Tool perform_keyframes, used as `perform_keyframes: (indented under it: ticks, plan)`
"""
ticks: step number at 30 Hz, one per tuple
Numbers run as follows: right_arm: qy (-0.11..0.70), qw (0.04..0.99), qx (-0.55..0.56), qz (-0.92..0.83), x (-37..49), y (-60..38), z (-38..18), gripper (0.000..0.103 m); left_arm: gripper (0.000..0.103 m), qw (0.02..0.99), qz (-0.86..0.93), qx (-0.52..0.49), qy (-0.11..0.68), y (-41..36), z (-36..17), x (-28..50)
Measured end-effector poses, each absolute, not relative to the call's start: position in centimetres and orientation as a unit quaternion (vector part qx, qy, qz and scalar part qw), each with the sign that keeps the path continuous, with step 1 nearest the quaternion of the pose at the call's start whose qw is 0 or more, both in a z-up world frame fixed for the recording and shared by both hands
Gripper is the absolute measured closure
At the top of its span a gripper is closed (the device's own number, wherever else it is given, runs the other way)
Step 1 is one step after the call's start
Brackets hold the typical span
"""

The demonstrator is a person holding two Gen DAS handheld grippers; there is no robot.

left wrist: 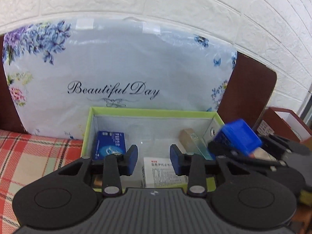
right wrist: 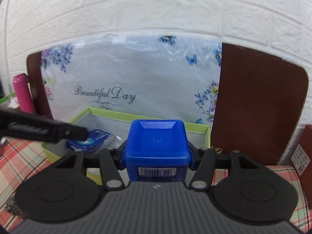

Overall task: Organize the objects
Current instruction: 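Lower the blue cube container into the lime-green box and open the right tool, then grasp the green-white box with the left tool while the right tool grasps the yellow medicine box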

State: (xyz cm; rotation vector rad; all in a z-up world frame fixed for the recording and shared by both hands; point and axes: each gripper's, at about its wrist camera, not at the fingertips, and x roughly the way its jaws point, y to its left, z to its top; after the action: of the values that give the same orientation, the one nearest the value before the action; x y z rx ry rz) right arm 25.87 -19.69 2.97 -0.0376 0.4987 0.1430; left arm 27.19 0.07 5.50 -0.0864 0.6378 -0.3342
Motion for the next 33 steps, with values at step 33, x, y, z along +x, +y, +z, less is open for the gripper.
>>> perform_keyframes:
  ticks: [33]
  plan:
    - [0.325, 0.935, -0.008, 0.139, 11.0, -22.4, -4.9, 0.008, 0.031, 0.889, -0.182, 0.002, 0.42, -4.4, -4.4, 23.5]
